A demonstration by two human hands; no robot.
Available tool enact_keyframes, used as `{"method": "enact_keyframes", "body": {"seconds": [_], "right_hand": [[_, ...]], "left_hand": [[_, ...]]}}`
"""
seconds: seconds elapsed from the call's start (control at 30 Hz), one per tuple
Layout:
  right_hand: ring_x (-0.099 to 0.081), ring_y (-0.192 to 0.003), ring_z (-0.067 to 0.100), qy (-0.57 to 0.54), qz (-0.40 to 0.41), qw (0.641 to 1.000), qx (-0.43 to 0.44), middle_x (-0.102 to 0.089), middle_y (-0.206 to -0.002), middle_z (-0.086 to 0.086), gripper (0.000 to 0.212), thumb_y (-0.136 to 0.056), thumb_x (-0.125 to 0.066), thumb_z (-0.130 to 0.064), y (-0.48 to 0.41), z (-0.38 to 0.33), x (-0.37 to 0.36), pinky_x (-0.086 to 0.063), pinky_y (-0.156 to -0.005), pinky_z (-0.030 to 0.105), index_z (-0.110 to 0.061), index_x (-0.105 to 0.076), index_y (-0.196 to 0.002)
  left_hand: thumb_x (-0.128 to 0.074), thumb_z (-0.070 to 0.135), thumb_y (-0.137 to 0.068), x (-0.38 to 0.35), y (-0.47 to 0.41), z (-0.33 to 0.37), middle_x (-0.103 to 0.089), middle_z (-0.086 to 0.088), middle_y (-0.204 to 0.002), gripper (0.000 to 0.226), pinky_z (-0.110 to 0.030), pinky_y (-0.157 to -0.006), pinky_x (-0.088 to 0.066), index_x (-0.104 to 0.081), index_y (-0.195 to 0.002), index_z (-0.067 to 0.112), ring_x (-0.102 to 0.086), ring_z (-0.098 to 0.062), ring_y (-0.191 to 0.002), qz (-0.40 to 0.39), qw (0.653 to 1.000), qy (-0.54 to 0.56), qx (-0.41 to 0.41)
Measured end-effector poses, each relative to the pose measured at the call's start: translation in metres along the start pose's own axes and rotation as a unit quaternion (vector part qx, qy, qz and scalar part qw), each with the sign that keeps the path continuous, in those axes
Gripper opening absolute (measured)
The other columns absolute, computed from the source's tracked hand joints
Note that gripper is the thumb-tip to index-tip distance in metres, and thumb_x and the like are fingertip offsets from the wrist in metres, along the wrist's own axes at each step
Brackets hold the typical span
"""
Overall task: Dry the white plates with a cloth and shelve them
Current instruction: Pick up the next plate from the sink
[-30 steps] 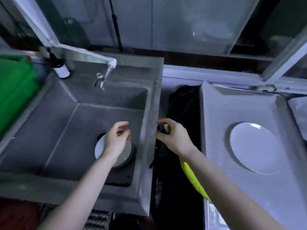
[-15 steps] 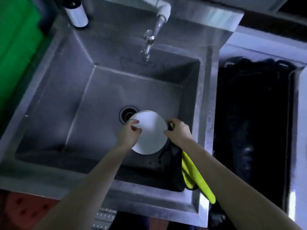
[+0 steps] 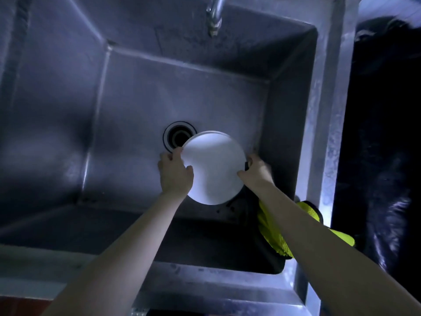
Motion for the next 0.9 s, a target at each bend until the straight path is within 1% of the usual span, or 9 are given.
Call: {"method": "enact_keyframes", "body": {"seconds": [0.13,0.23,0.37,0.47,0.53,0.63,0.77,0.83,0.9], "right_hand": [[-0.06,-0.098,0.029,-0.004,0.0,1.0,-0.026,-0.063,-0.117,0.009,0.051,-0.085,-0.064,-0.013,0.0,0.006,-0.007,-0.044,-0.072,0.028,-0.019,-0.05,-0.133],[-0.059,-0.094,0.03,-0.005,-0.002,0.999,-0.034,-0.062,-0.118,0.01,0.053,-0.087,-0.061,-0.016,0.0,0.008,-0.011,-0.045,-0.071,0.029,-0.023,-0.043,-0.137],[-0.053,-0.083,0.028,0.017,-0.003,0.999,-0.043,-0.062,-0.114,0.012,0.053,-0.09,-0.058,-0.019,-0.001,0.009,-0.014,-0.044,-0.068,0.03,-0.025,-0.038,-0.138],[-0.053,-0.083,0.027,0.018,-0.005,0.999,-0.043,-0.062,-0.115,0.011,0.053,-0.09,-0.058,-0.019,0.0,0.01,-0.014,-0.044,-0.068,0.03,-0.025,-0.037,-0.139],[-0.056,-0.087,0.029,0.01,-0.006,0.999,-0.04,-0.062,-0.117,0.011,0.053,-0.09,-0.059,-0.018,0.002,0.01,-0.013,-0.045,-0.069,0.03,-0.025,-0.038,-0.139],[-0.061,-0.096,0.033,-0.006,0.006,1.0,-0.03,-0.062,-0.117,0.011,0.052,-0.088,-0.059,-0.015,0.004,0.008,-0.009,-0.045,-0.072,0.03,-0.022,-0.042,-0.137],[-0.059,-0.099,0.03,-0.062,0.028,0.998,-0.012,-0.06,-0.114,0.008,0.056,-0.086,-0.059,-0.01,0.01,-0.001,0.003,-0.051,-0.08,0.034,-0.021,-0.043,-0.138],[-0.058,-0.087,0.023,-0.09,0.052,0.995,-0.005,-0.06,-0.103,0.002,0.053,-0.086,-0.059,-0.01,0.016,-0.005,0.015,-0.051,-0.073,0.03,-0.023,-0.046,-0.135],[-0.055,-0.073,0.01,-0.117,0.079,0.99,0.003,-0.057,-0.089,-0.009,0.044,-0.085,-0.059,-0.012,0.023,-0.008,0.028,-0.045,-0.055,0.018,-0.029,-0.05,-0.125]], "left_hand": [[-0.055,0.002,-0.091,0.0,-0.003,-0.007,-0.041,-0.016,-0.134,0.054,-0.036,-0.09,-0.045,-0.046,-0.143,0.016,-0.049,-0.038,-0.118,-0.01,1.0,0.0,0.014],[-0.054,0.001,-0.092,-0.001,-0.007,-0.011,-0.042,-0.017,-0.132,0.051,-0.042,-0.091,-0.047,-0.048,-0.14,0.015,-0.053,-0.039,-0.111,-0.016,1.0,-0.002,0.01],[-0.053,0.003,-0.092,-0.004,-0.01,-0.015,-0.043,-0.017,-0.127,0.055,-0.035,-0.083,-0.044,-0.044,-0.143,0.021,-0.052,-0.036,-0.103,-0.032,0.999,0.009,0.018],[-0.054,0.001,-0.09,-0.007,-0.011,-0.019,-0.046,-0.018,-0.124,0.057,-0.033,-0.08,-0.041,-0.044,-0.142,0.023,-0.043,-0.023,-0.096,-0.054,0.998,0.04,0.021],[-0.054,-0.001,-0.089,-0.007,-0.011,-0.02,-0.052,-0.019,-0.117,0.057,-0.03,-0.07,-0.038,-0.045,-0.14,0.022,-0.039,-0.019,-0.097,-0.062,0.996,0.061,0.013],[-0.055,-0.003,-0.087,-0.004,-0.01,-0.02,-0.056,-0.017,-0.109,0.055,-0.031,-0.07,-0.044,-0.049,-0.136,0.021,-0.05,-0.03,-0.11,-0.065,0.992,0.108,0.017],[-0.062,-0.001,-0.086,0.01,-0.008,-0.012,-0.059,-0.002,-0.106,0.048,-0.028,-0.066,-0.049,-0.052,-0.125,0.027,-0.06,-0.028,-0.103,-0.07,0.979,0.189,0.022],[-0.062,-0.002,-0.084,0.022,-0.006,-0.002,-0.061,0.001,-0.105,0.048,-0.042,-0.074,-0.058,-0.056,-0.114,0.034,-0.061,-0.03,-0.104,-0.076,0.963,0.257,0.027],[-0.062,0.002,-0.077,0.038,-0.001,0.01,-0.065,-0.001,-0.107,0.051,-0.053,-0.084,-0.059,-0.062,-0.105,0.044,-0.063,-0.031,-0.106,-0.075,0.944,0.32,0.034]]}}
Point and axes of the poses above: each hand's wrist, its own y-axis away from the middle knuckle, its own x-axis out of the back of the hand, z = x × y, the point moved 8 cm from there along -y, towards the middle knuckle
